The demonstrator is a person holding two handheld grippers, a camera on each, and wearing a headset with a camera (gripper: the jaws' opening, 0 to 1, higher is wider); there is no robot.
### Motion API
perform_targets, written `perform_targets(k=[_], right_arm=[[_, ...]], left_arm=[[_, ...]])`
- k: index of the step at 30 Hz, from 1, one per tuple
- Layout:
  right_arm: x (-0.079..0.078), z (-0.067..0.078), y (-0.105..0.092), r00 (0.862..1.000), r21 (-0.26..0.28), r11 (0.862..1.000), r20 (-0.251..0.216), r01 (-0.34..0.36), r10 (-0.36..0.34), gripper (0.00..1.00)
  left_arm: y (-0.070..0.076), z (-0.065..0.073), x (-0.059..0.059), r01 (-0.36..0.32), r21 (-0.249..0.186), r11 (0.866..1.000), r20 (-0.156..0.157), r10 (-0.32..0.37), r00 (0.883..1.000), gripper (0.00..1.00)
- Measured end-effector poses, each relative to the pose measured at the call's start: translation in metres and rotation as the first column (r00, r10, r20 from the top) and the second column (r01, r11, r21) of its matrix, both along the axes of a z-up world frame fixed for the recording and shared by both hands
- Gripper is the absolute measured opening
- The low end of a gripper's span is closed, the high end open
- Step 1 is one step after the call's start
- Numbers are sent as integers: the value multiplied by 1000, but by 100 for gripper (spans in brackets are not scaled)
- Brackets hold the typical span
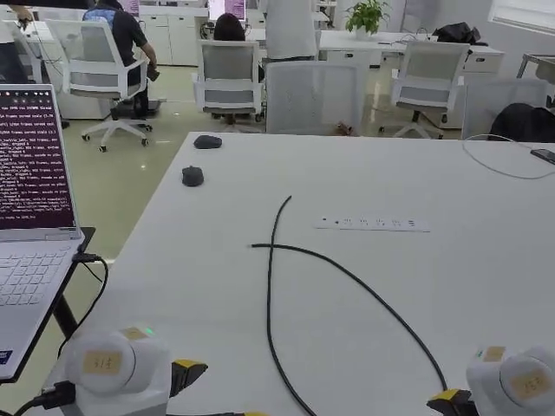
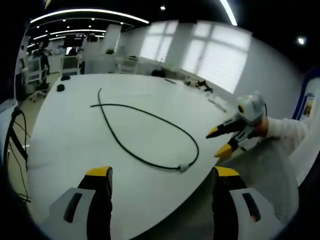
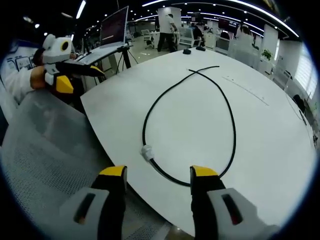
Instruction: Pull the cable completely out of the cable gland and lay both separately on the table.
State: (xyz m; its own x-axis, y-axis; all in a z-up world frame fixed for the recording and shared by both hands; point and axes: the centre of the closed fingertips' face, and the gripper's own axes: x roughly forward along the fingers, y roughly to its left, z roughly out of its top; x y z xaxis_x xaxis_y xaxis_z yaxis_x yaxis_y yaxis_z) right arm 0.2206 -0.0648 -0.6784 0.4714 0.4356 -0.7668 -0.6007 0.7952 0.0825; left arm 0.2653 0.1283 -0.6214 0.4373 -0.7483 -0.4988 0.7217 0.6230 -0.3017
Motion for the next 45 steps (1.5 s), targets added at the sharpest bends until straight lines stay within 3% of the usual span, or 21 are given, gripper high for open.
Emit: perform_targets(k=[30,33,36,45], right_arm=[[-2,-3,3,1000,12,1000,-24,-12,12,48],[-2,-1,7,999,53,999,-36,-9,11,38],[-1,1,10,999,72,997,-34,-7,9,39],[-1,-12,5,996,38,998,-71,-50,53,38]], left_arm=[[1,4,3,-15,-4,1000,14,15,1000,80],[1,4,4,-10,-5,1000,16,10,1000,80],[2,4,4,-12,-6,1000,16,12,1000,80],[4,5,8,-23,-17,1000,18,23,1000,80]])
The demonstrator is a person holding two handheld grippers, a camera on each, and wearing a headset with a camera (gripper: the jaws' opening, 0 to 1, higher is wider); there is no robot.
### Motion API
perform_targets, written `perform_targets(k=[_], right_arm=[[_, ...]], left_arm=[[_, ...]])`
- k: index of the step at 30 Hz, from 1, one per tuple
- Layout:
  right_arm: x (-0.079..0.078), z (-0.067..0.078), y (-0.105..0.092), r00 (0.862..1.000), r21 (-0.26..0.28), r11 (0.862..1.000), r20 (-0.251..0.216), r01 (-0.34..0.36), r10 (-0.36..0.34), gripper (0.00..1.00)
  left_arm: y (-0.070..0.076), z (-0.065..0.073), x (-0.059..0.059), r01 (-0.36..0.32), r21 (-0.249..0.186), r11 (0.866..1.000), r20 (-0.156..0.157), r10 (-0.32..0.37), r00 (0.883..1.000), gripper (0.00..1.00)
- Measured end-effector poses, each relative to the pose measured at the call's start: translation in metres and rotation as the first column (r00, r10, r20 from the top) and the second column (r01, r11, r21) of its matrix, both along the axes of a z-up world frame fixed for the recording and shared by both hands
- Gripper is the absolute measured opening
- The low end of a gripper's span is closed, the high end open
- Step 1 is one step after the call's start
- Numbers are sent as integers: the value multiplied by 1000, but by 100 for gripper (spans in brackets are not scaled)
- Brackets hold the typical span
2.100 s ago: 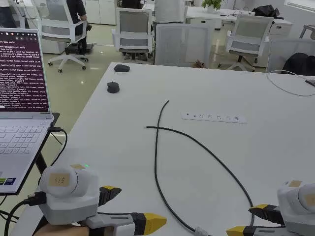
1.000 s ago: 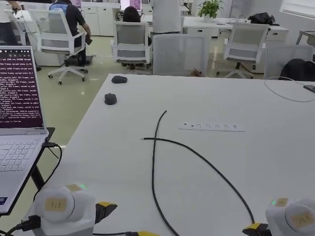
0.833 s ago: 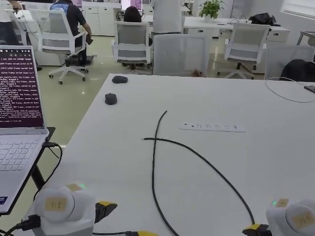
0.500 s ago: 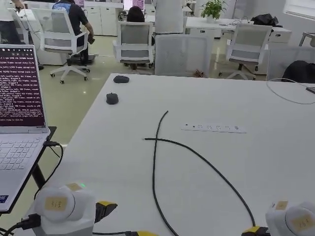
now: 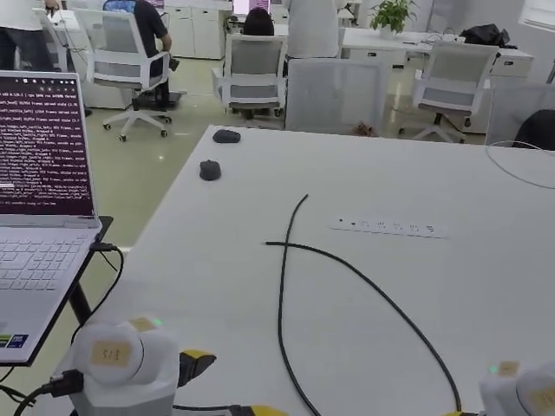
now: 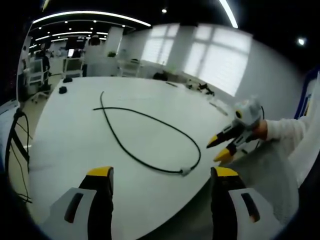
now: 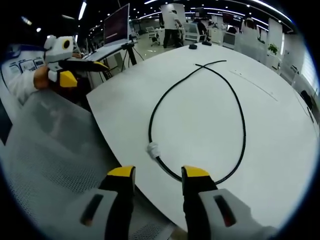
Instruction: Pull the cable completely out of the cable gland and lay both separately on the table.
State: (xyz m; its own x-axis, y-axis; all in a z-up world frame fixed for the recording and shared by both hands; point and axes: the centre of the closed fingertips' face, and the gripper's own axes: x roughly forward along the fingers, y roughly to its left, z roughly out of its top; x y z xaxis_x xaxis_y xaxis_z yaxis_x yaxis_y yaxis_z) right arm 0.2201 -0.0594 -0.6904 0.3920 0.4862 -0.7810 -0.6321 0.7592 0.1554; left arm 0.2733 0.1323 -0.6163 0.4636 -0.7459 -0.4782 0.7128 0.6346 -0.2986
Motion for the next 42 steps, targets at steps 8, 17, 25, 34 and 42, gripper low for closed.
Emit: perform_targets(k=[8,17,25,34,42], right_arm=[[3,-11,-2,998,-30,998,-26,-62,61,38],[5,-35,8,972,-86,969,-60,-231,226,34],[19,-52,30,962,-69,962,-78,-265,260,32],[25,-70,41,959,-64,960,-93,-274,267,27],[24,-67,53,941,-80,938,-46,-338,335,13]], left_arm=[[0,0,1,-4,-2,1000,-1,4,1000,80],[0,-3,0,-2,4,1000,-9,2,1000,79],[0,-5,0,-1,11,1000,-17,1,1000,78],[3,-5,1,-20,9,1000,-21,20,1000,77],[3,-5,0,-16,8,1000,-21,16,1000,75]])
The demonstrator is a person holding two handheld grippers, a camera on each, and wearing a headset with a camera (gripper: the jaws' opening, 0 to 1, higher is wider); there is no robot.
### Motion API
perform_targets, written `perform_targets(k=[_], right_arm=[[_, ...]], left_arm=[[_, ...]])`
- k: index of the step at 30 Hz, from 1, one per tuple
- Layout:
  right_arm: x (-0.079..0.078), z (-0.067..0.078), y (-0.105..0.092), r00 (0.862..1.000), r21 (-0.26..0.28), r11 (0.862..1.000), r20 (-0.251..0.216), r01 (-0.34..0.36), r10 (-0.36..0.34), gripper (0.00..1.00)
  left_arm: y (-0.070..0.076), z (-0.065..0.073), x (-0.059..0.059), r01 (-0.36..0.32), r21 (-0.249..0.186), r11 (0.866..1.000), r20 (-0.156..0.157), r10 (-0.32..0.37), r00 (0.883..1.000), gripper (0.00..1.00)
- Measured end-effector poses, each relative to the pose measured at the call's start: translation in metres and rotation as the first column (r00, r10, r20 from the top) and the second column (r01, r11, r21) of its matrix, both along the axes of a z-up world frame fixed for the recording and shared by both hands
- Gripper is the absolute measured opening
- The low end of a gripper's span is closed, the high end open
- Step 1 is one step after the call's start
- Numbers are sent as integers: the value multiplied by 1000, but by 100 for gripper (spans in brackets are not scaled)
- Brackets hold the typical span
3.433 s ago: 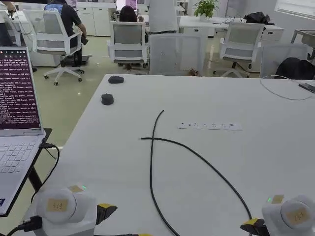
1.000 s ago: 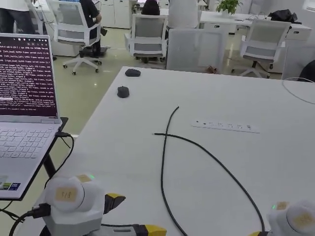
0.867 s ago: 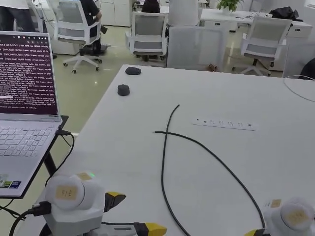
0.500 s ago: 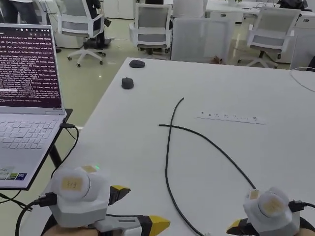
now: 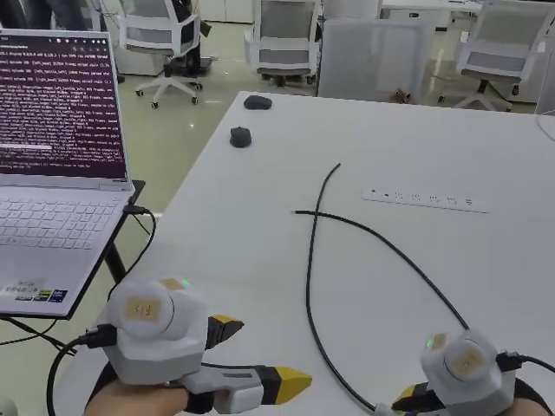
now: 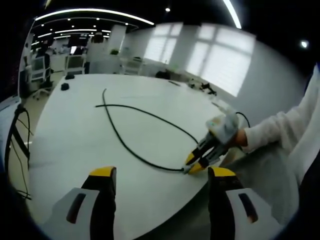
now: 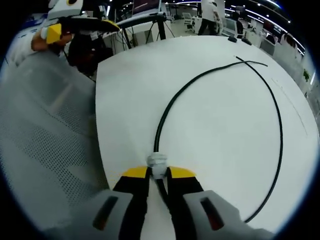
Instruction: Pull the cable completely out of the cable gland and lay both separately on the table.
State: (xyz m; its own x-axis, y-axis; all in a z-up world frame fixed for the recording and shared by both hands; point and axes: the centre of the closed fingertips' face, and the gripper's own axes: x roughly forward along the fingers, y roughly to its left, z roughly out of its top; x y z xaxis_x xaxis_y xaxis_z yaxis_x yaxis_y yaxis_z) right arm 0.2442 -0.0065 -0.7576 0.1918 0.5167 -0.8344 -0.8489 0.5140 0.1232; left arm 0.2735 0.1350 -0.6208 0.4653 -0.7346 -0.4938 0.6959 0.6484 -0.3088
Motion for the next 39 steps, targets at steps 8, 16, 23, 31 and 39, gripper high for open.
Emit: perform_targets(k=[8,16,23,31,39], right_arm=[[-2,6,0,999,-24,999,16,-33,34,11],[4,52,4,992,-4,996,98,-84,84,10],[4,112,15,972,34,991,203,-132,122,10],[-7,167,30,912,-6,971,342,-239,227,10],[-13,195,36,877,-10,964,412,-267,247,10]], left_arm=[[-3,5,-1,20,1,1000,23,-20,1000,71],[-11,12,-5,84,20,996,74,-85,994,65],[-36,33,-10,250,47,967,162,-254,953,57],[-84,56,-13,472,66,879,234,-474,849,42],[-107,61,-35,595,9,803,221,-582,783,29]])
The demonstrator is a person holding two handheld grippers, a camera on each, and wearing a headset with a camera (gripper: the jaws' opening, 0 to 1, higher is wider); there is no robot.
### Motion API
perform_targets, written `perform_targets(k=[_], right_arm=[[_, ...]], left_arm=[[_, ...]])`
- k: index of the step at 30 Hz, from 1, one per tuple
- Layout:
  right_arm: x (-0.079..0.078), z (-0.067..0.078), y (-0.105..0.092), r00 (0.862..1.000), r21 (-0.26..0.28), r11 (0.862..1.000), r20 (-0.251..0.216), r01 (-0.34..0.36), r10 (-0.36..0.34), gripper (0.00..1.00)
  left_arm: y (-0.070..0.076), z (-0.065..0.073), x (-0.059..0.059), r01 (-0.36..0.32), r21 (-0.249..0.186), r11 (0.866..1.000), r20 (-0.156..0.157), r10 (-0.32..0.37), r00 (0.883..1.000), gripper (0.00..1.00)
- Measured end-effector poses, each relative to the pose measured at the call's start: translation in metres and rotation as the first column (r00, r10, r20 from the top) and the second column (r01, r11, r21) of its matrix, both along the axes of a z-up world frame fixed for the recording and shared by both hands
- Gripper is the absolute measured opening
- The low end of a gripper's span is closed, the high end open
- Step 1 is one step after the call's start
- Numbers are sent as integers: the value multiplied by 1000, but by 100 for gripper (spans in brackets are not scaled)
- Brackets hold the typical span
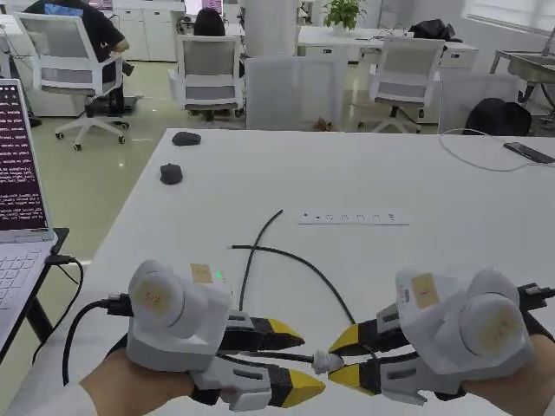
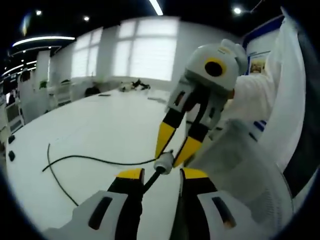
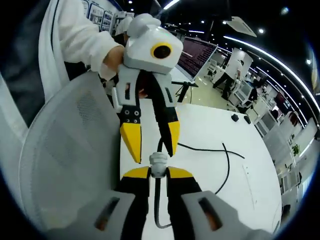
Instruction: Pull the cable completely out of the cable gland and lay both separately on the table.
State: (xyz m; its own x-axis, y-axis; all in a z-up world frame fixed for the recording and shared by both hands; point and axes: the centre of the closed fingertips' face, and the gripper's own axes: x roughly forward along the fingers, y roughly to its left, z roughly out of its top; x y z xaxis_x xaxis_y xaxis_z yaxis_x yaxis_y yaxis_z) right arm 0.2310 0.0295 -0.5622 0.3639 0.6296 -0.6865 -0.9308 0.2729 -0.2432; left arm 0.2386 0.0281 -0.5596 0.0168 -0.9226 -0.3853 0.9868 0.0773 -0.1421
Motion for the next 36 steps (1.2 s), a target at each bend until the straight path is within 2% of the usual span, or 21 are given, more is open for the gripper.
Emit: perform_targets(k=[1,4,6,7,8,11,15,17,20,21,22,23,25,26,27,30,31,32,33,35,36], right_arm=[[-1,2,1,1000,-2,1000,6,-9,9,10],[-3,6,2,999,-16,999,28,-29,29,10],[-5,8,2,998,-24,999,40,-42,43,10],[-9,8,4,998,-26,998,32,-59,60,10],[-9,10,5,997,-28,997,42,-67,68,10],[-13,13,8,995,-31,995,42,-91,92,11],[-16,17,12,991,-20,992,44,-122,123,11],[-14,23,15,991,13,991,42,-130,130,12],[-13,36,19,995,152,985,-32,-87,93,12],[-11,43,20,995,219,974,-59,-65,80,13],[-12,50,20,990,290,957,-123,-31,70,15],[-11,53,20,986,327,945,-159,-4,59,17],[-10,66,21,970,434,900,-233,39,70,19],[-9,69,21,959,469,881,-273,66,73,19],[-7,74,21,948,516,851,-310,101,75,20],[-8,81,20,915,582,798,-389,154,107,21],[-6,83,21,904,604,775,-414,185,106,20],[-6,85,21,901,619,763,-417,185,119,20],[-11,86,23,889,624,758,-437,188,139,19],[-14,84,25,889,620,766,-433,171,151,18],[-15,85,26,890,624,764,-427,162,160,17]], left_arm=[[-1,2,0,4,-10,1000,3,-4,1000,27],[-3,5,-5,17,-34,999,-22,-18,1000,25],[-2,5,-9,46,-33,998,2,-45,999,18],[0,4,-7,47,-21,999,38,-46,998,16],[-1,5,-11,53,-33,998,25,-52,998,16],[2,7,-14,70,-42,997,38,-69,997,16],[7,12,-16,77,-55,996,28,-75,997,15],[10,18,-15,62,-81,995,21,-60,998,15],[14,32,-16,60,-126,990,56,-53,997,15],[16,39,-14,57,-147,988,72,-47,996,15],[18,46,-14,64,-159,985,92,-50,995,15],[19,50,-14,68,-165,984,110,-51,993,15],[22,61,-13,80,-184,980,158,-51,986,15],[23,64,-13,81,-190,978,165,-49,985,15],[24,68,-13,85,-198,977,179,-50,983,15],[27,77,-14,105,-205,973,217,-60,974,15],[27,80,-15,116,-203,972,236,-66,970,15],[27,81,-16,117,-204,972,244,-65,968,15],[27,83,-16,119,-206,971,254,-65,965,15],[28,87,-15,119,-215,969,262,-60,963,15],[29,88,-14,119,-222,968,263,-58,963,15]])
